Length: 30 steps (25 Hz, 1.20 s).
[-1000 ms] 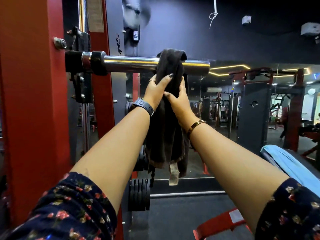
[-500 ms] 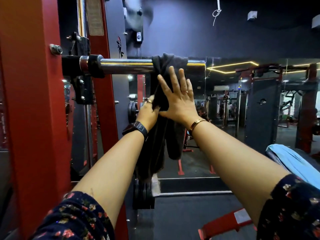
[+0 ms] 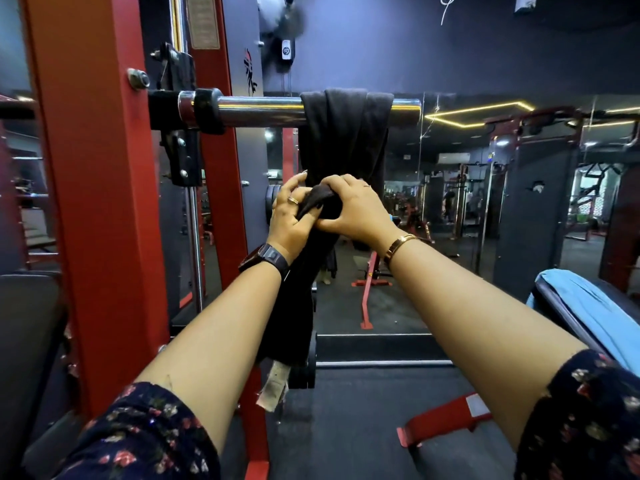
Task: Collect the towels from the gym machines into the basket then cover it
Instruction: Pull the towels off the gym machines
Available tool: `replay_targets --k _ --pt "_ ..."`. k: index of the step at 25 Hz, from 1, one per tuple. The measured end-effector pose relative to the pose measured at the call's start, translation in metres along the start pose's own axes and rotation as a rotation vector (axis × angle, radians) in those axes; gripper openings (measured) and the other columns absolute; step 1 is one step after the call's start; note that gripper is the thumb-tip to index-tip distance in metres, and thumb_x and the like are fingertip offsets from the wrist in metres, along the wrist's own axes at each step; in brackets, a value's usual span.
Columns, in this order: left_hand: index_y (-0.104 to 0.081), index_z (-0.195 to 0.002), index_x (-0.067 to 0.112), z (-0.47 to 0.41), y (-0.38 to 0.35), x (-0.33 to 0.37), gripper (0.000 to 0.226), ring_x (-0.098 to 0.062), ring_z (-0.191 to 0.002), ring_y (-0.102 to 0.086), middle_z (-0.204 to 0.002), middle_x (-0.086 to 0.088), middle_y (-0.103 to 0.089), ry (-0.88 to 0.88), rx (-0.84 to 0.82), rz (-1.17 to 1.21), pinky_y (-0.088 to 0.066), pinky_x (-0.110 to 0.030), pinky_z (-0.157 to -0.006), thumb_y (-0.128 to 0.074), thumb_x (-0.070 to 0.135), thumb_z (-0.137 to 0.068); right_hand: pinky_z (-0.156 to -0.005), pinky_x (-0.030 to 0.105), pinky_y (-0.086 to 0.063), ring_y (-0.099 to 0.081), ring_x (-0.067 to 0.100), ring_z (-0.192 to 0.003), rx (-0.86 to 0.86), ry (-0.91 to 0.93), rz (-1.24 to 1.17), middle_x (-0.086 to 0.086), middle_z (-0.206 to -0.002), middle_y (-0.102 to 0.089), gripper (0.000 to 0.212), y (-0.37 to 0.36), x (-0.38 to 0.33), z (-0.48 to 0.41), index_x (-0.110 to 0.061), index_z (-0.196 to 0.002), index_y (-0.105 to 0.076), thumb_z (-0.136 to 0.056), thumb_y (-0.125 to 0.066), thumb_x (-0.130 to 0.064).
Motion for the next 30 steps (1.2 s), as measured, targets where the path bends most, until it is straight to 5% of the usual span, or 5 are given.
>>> replay_targets --k 6,11,22,26,30 --pt "-0.057 -0.111 0.012 0.009 -0.031 0.013 0.046 -0.026 -0.128 -0.045 -0.141 -0.006 -0.048 -0.11 -0.135 -0.066 -0.032 -0.047 -0.109 -0.048 0.043 -0.079 -0.088 0.044 -0.053 -0.065 0.02 -0.096 -0.201 -0.353 -0.463 0.002 -0.099 -0.069 0.04 -0.021 0.034 0.037 -0.026 -0.107 -0.06 -0.069 -0.069 -0.036" --pt "-0.05 -0.125 0.033 0.011 -0.066 0.011 0.055 -0.023 -0.124 -0.051 -0.128 0.002 -0.059 -0.007 -0.177 -0.134 -0.033 -0.05 -0.109 -0.035 0.058 -0.078 -0.074 0.025 -0.053 -0.064 0.013 -0.081 -0.181 -0.503 -0.804 0.005 -0.087 -0.067 0.019 -0.006 0.054 0.066 -0.013 -0.1 -0.063 -0.082 -0.068 -0.01" --pt "-0.059 -0.105 -0.013 0.061 -0.192 0.023 0.079 -0.024 -0.108 -0.063 -0.117 -0.034 -0.054 0.109 -0.78 0.485 -0.033 -0.06 -0.106 -0.062 0.061 -0.077 -0.074 0.019 -0.048 -0.061 0.008 -0.081 0.071 -0.694 -0.615 0.0 -0.088 -0.064 0.046 0.061 0.125 0.137 -0.012 -0.106 -0.059 -0.064 -0.071 -0.026" --pt "-0.058 -0.115 0.011 0.08 -0.264 0.04 0.061 -0.01 -0.082 -0.065 -0.087 -0.003 -0.071 0.469 -0.789 0.83 -0.051 -0.027 -0.08 -0.016 0.052 -0.098 -0.075 0.021 -0.048 -0.061 0.008 -0.081 0.15 -0.752 -0.553 -0.002 -0.088 -0.063 0.046 0.089 0.153 0.163 -0.016 -0.103 -0.056 -0.061 -0.071 -0.028" --pt "-0.065 -0.102 0.024 0.084 -0.32 0.039 0.068 -0.026 -0.105 -0.061 -0.11 -0.015 -0.067 0.543 -0.88 0.655 -0.046 -0.04 -0.1 -0.026 0.075 -0.081 -0.087 0.034 -0.052 -0.062 0.018 -0.093 0.19 -0.829 -0.526 0.004 -0.096 -0.062 0.058 0.105 0.189 0.194 -0.012 -0.113 -0.051 -0.061 -0.073 -0.028"
Point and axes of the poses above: each hand's wrist, its own z-axis away from the middle knuckle, its own y-axis out of the back of the hand, x = y × z, the point moved 8 cm from there along -z, towards the middle knuckle
